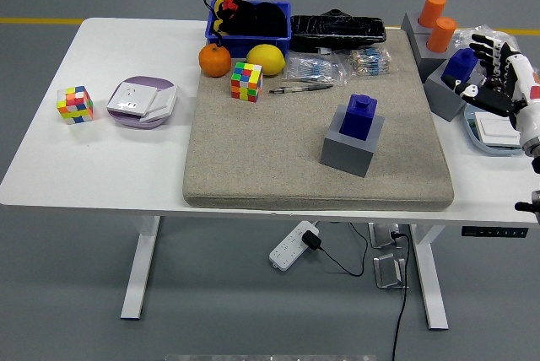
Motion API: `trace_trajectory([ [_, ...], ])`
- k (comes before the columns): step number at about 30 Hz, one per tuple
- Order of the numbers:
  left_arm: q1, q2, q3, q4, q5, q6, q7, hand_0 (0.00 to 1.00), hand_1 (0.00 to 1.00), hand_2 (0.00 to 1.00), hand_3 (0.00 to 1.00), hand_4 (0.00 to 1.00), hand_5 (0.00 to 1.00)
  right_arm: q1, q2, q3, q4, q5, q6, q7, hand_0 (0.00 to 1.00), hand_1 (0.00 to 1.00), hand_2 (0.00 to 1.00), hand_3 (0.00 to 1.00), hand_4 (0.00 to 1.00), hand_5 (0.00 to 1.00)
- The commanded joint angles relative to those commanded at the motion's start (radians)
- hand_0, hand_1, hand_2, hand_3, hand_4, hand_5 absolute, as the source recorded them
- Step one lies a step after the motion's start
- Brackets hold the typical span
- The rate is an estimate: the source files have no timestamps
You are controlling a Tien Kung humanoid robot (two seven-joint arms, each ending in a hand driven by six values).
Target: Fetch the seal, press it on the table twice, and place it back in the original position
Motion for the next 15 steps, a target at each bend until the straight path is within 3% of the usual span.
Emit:
trace_trajectory([
  [15, 0.003, 0.003, -0.008, -0.001, 0.011, 0.002, 0.001, 0.719, 0.692, 0.683, 0.719, 0.641, 0.241, -0.09, -0.018, 0.184, 0.019, -0.031, 0.004, -0.018, 0.866, 0.81, 0.79, 0.739, 0.998, 0.189],
])
